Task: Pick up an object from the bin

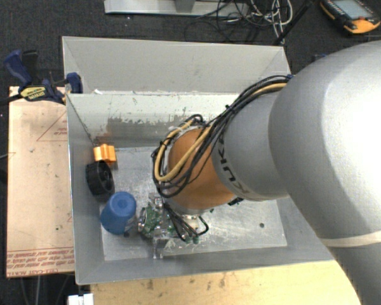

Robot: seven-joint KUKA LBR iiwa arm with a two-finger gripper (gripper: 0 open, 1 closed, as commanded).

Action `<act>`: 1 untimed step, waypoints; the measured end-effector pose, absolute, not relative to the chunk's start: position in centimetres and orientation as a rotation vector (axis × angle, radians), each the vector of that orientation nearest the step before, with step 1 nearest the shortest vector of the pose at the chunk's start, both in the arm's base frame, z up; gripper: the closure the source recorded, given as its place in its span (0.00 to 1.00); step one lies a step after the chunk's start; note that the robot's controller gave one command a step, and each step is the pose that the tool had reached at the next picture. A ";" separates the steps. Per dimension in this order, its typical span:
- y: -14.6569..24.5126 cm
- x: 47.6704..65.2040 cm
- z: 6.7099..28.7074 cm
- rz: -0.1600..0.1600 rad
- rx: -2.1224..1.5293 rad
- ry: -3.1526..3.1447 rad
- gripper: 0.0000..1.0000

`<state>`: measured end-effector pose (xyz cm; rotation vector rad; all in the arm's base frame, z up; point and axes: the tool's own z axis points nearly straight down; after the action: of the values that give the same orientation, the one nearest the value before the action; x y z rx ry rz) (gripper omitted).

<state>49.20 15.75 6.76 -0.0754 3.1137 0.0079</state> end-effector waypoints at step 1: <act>15.8 49.2 6.8 0.007 -0.092 3.114 1.00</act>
Offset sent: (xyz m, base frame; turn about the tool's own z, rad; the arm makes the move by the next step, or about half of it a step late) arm 0.0000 -0.0001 0.0077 -0.0001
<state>49.17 15.79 6.82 -0.0916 3.1135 0.0069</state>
